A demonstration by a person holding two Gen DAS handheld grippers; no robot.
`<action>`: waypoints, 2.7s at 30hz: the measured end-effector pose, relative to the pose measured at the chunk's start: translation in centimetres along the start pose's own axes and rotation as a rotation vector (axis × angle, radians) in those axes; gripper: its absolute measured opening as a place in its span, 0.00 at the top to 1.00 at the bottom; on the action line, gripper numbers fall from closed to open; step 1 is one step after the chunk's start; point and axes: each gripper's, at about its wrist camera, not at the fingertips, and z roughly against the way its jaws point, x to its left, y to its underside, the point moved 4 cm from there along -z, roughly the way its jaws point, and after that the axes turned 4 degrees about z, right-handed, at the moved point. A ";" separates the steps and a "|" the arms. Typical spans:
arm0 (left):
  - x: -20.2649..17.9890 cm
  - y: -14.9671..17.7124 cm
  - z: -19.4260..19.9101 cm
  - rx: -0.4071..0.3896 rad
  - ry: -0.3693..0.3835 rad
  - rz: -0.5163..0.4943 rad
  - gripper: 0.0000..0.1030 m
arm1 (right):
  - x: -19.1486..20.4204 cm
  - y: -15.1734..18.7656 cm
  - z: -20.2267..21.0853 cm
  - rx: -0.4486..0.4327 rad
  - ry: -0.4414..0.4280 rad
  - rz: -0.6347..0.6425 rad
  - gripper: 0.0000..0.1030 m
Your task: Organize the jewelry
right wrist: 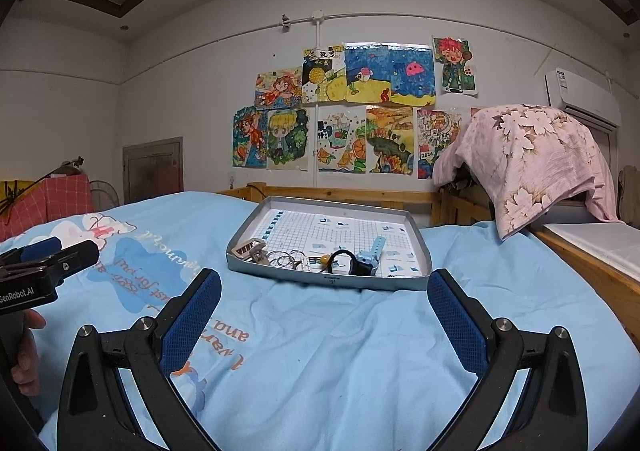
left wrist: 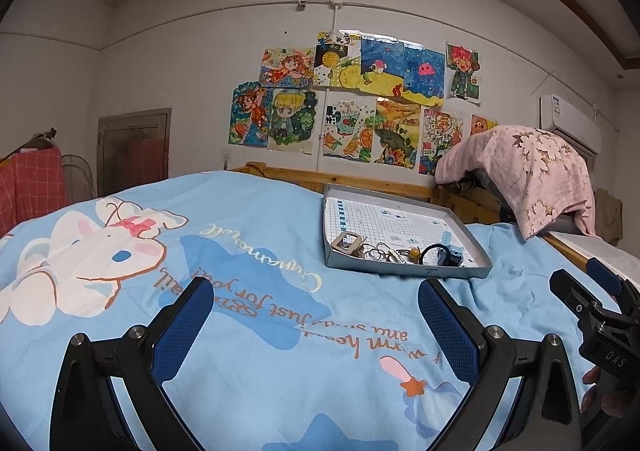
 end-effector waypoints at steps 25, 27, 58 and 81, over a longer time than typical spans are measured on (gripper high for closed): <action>0.1 0.2 0.1 0.002 -0.008 -0.006 0.00 | 0.5 0.0 -0.1 -0.003 0.007 0.010 0.02; 0.2 0.2 0.1 0.001 -0.009 -0.005 0.00 | 0.5 0.0 -0.1 -0.003 0.008 0.012 0.02; 0.5 0.0 0.0 -0.002 -0.009 -0.009 0.00 | 0.0 0.1 -0.1 -0.001 0.010 0.008 0.02; 1.3 -0.1 -0.5 0.005 -0.008 -0.012 0.00 | 0.0 0.0 -0.1 0.001 0.010 0.008 0.02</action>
